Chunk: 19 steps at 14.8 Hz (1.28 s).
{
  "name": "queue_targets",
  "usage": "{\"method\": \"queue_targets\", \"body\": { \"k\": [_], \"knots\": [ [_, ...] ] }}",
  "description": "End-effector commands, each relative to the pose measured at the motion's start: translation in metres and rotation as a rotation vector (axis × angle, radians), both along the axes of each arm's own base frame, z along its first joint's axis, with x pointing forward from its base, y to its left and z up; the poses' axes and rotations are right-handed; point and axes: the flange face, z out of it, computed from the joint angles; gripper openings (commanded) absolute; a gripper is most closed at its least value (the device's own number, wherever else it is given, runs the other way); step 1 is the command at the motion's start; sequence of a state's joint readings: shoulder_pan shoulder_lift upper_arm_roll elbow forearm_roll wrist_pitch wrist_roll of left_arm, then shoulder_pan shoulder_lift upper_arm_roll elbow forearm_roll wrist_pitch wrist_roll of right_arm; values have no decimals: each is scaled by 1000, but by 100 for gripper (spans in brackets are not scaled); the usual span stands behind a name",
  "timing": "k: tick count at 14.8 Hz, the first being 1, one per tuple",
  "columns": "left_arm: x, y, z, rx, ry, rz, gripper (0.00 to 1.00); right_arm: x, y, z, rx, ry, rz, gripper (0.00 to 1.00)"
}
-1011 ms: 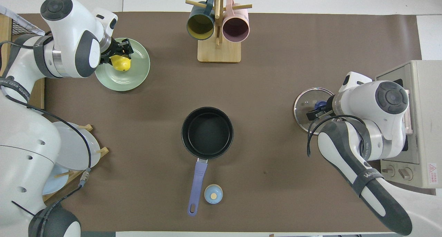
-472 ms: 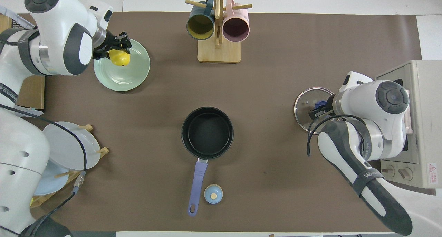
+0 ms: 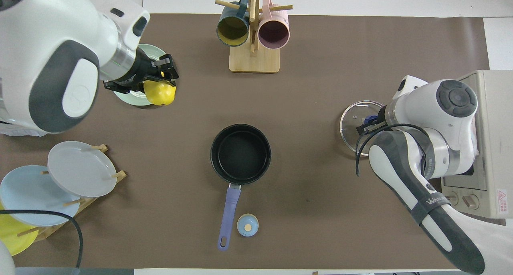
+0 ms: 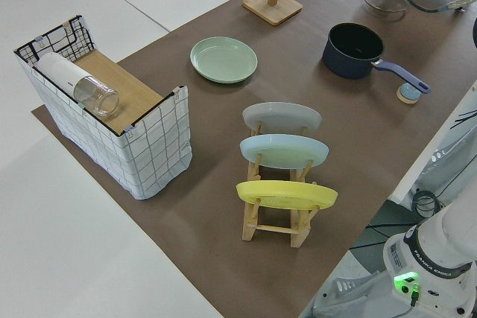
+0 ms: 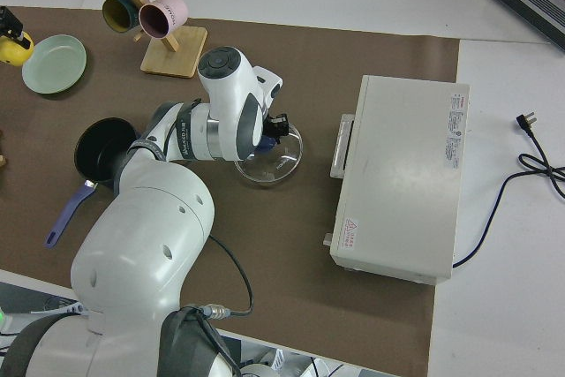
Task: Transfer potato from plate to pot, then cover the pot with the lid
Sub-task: 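Carry the potato with the left gripper over the black saucepan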
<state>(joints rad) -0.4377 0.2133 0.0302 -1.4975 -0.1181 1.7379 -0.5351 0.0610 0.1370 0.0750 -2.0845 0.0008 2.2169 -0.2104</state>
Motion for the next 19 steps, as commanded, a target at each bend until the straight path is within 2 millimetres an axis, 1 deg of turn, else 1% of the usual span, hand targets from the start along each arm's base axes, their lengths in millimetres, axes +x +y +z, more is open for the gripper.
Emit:
{"method": "queue_targets", "body": {
  "k": [1, 2, 3, 4, 5, 6, 7, 9, 10, 11, 15, 16, 17, 18, 19],
  "knots": [
    [-64, -36, -44, -27, -24, -16, 0, 12, 42, 43, 2, 29, -49, 54],
    [-80, -46, -55, -44, -57, -39, 0, 13, 56, 54, 2, 38, -61, 54],
    [-100, -61, -71, -55, -79, -81, 0, 15, 65, 62, 0, 48, -74, 54],
    [-114, -74, -87, -60, -90, -106, 0, 14, 78, 72, 3, 49, -83, 54],
    [-128, -91, -103, -62, -94, -135, 0, 11, 90, 77, 1, 53, -95, 54],
    [-137, -104, -120, -58, -90, -153, 0, 6, 105, 81, 4, 56, -108, 54],
    [-141, -115, -139, -54, -90, -168, 0, 1, 119, 83, 3, 56, -119, 54],
    [-150, -121, -159, -65, -119, -184, 0, -5, 134, 84, -6, 57, -137, 54],
    [-154, -125, -165, -68, -129, -195, 0, -6, 136, 85, -6, 57, -144, 54],
    [-158, -128, -179, -57, -124, -206, 0, -7, 137, 85, -6, 57, -144, 54],
    [-158, -125, -199, -51, -160, -243, 0, -7, 137, 85, -6, 57, -146, 54],
    [-158, -123, -208, -48, -160, -242, 0, -7, 137, 85, -6, 56, -146, 54],
    [-161, -123, -213, -44, -157, -246, 0, -7, 137, 85, -6, 57, -144, 48],
    [-166, -127, -217, -36, -156, -263, 0, -7, 137, 85, -6, 57, -144, 38],
    [-167, -126, -220, -30, -157, -269, 0, -7, 137, 85, -7, 57, -144, 17]
  ]
}}
